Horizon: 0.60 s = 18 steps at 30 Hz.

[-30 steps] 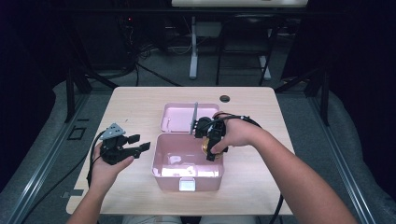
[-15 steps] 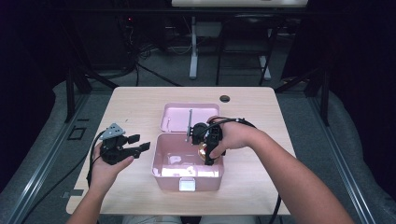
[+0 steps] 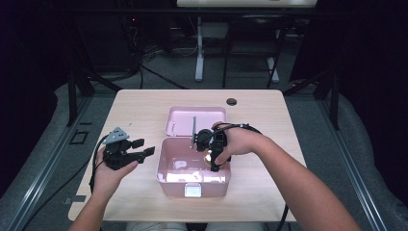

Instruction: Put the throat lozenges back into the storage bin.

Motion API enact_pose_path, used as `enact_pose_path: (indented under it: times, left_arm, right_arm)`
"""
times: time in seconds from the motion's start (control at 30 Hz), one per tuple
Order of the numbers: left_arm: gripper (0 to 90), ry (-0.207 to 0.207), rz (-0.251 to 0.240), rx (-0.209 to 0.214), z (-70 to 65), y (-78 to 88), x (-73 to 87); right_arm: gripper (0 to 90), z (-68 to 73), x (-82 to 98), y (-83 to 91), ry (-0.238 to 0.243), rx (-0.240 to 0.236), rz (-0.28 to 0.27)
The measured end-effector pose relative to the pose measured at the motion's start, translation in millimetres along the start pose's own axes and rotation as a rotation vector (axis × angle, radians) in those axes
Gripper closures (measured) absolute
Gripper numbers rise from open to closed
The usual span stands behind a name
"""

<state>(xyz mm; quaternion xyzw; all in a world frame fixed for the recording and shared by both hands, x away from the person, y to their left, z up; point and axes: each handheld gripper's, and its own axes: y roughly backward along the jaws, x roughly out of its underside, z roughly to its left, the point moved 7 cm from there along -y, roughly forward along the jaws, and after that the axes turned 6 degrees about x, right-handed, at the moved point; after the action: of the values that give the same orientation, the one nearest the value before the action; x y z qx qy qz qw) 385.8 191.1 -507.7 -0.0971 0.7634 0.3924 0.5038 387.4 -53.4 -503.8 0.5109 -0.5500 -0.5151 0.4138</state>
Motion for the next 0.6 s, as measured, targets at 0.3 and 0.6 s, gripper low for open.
enact_pose_path:
  times: [0.3,0.6]
  left_arm:
    - [42.0,0.000,0.001,0.001,0.1,-0.6,0.4]
    - [42.0,0.001,0.001,0.000,0.3,-0.6,0.6]
  right_arm:
    - [19.7,0.1,1.7,-12.7,0.004,0.003,0.004]
    - [19.7,1.3,1.6,-22.8,0.003,-0.011,-0.011]
